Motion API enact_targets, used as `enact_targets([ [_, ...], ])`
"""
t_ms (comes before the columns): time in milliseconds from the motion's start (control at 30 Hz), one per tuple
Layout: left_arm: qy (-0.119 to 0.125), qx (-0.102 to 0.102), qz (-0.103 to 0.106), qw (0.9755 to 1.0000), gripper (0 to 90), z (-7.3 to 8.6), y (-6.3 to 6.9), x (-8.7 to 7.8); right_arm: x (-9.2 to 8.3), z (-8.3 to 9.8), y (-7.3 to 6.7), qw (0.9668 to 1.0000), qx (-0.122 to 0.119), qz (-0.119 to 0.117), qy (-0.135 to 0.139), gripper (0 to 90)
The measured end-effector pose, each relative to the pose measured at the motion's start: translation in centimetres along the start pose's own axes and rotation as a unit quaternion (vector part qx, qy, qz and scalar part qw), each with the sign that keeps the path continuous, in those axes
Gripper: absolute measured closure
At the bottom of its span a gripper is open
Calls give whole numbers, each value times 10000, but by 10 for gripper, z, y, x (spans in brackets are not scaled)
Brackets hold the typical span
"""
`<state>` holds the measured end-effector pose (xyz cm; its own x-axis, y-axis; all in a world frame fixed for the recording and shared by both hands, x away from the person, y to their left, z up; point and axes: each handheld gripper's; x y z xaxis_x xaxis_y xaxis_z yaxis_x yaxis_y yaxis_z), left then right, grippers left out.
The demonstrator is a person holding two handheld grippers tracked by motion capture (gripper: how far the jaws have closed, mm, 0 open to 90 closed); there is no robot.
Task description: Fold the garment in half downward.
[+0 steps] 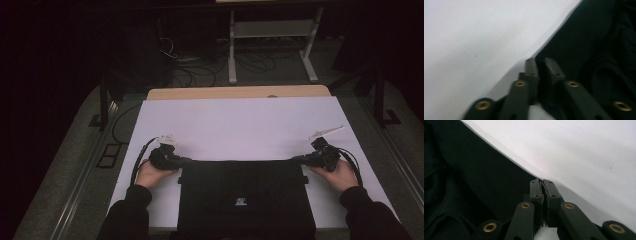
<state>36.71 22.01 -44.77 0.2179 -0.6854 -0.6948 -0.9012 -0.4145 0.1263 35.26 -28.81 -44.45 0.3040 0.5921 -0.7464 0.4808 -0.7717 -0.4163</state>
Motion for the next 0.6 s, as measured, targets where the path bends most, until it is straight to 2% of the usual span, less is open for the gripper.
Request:
enact_targets([
  [33, -118, 20, -70, 9999, 854, -3, 2, 0, -1, 0, 0, 10000, 33, -17, 9, 857],
  [100, -158, 48, -118, 9998, 861, -5, 3, -1, -1, 0, 0, 10000, 46, 7, 29, 860],
  [233, -207, 124, -373, 9990, 864, -12, 10, -4, -5, -1, -3, 9998, 53, 105, 161, 863],
  [433, -311, 168, -579, 9977, 865, -12, 9, -5, -6, -2, -6, 9995, 39, 224, 217, 865],
  [600, -198, 261, -833, 9960, 867, -17, 9, -11, -7, -4, -9, 9989, -18, 351, 310, 866],
])
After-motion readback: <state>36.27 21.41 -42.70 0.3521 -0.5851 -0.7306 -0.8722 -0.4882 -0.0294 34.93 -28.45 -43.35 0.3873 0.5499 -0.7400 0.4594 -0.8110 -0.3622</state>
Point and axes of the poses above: each handheld gripper's, and its own axes: x roughly forward along the jaws, z roughly out of its underside, y roughly to its right, and after that the axes turned 10 degrees about x, right-handed
